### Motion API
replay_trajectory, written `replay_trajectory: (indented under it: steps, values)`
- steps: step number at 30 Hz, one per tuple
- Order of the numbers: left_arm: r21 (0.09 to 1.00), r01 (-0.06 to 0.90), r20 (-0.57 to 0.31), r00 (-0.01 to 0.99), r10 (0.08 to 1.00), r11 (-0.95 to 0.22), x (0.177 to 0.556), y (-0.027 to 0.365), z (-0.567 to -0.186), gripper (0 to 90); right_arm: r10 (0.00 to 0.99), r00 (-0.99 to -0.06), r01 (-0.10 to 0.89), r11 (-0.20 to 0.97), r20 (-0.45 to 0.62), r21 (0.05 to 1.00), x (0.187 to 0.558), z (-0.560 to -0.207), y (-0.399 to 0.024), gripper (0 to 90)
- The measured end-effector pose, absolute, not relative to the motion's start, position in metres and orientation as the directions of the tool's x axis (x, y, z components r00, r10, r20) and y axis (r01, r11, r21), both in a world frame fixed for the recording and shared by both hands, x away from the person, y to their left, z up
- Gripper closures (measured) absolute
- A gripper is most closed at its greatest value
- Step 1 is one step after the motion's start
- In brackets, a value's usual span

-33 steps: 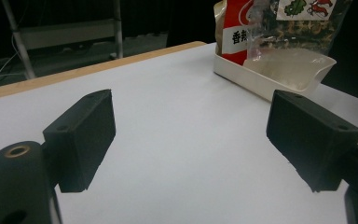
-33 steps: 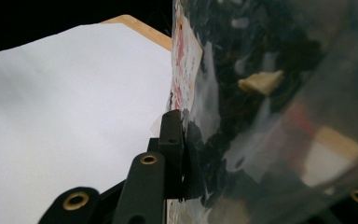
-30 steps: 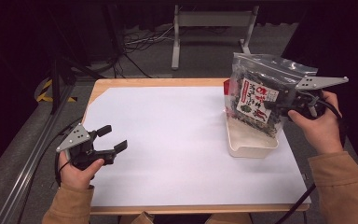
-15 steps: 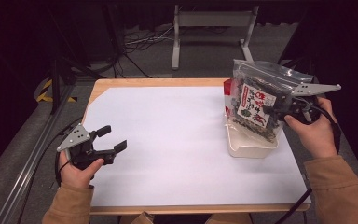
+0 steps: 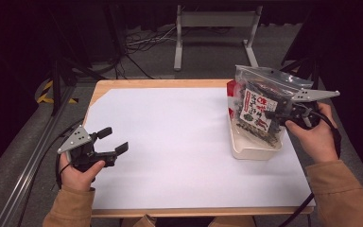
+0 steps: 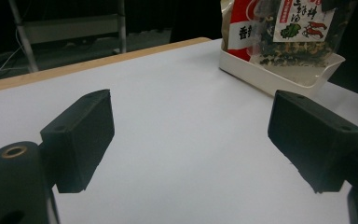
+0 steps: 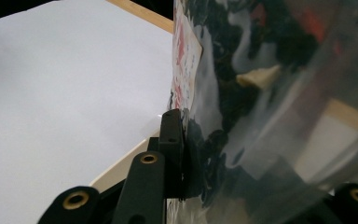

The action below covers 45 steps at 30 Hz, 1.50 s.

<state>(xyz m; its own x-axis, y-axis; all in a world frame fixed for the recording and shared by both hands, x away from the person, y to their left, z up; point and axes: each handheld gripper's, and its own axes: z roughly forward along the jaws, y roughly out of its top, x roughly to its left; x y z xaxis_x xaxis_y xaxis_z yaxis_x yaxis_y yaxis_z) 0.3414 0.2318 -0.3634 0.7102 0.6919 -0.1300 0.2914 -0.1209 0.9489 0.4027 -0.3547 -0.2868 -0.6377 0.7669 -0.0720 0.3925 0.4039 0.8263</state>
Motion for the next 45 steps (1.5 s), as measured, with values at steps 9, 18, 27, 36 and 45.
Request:
replay_trajectory:
  steps: [9, 18, 27, 36, 45]
  values:
    - [0.947, 0.298, -0.136, 0.708, 0.693, -0.12, 0.341, 0.232, -0.364, 15.2, 0.765, -0.64, 0.404, 0.414, -0.072, 0.816, 0.404, -0.301, -0.351, 74.3]
    - [0.946, 0.298, -0.134, 0.711, 0.69, -0.123, 0.341, 0.231, -0.364, 15.2, 0.773, -0.631, 0.406, 0.393, -0.058, 0.825, 0.401, -0.312, -0.353, 74.2]
    - [0.947, 0.298, -0.134, 0.712, 0.689, -0.123, 0.342, 0.23, -0.364, 15.1, 0.786, -0.617, 0.405, 0.372, -0.05, 0.835, 0.395, -0.33, -0.35, 74.3]
    - [0.947, 0.295, -0.132, 0.716, 0.685, -0.127, 0.343, 0.228, -0.364, 15.0, 0.797, -0.603, 0.417, 0.343, -0.026, 0.842, 0.39, -0.345, -0.355, 74.4]
    - [0.946, 0.3, -0.136, 0.717, 0.683, -0.127, 0.345, 0.228, -0.365, 14.9, 0.81, -0.586, 0.408, 0.335, -0.038, 0.849, 0.39, -0.342, -0.36, 66.8]
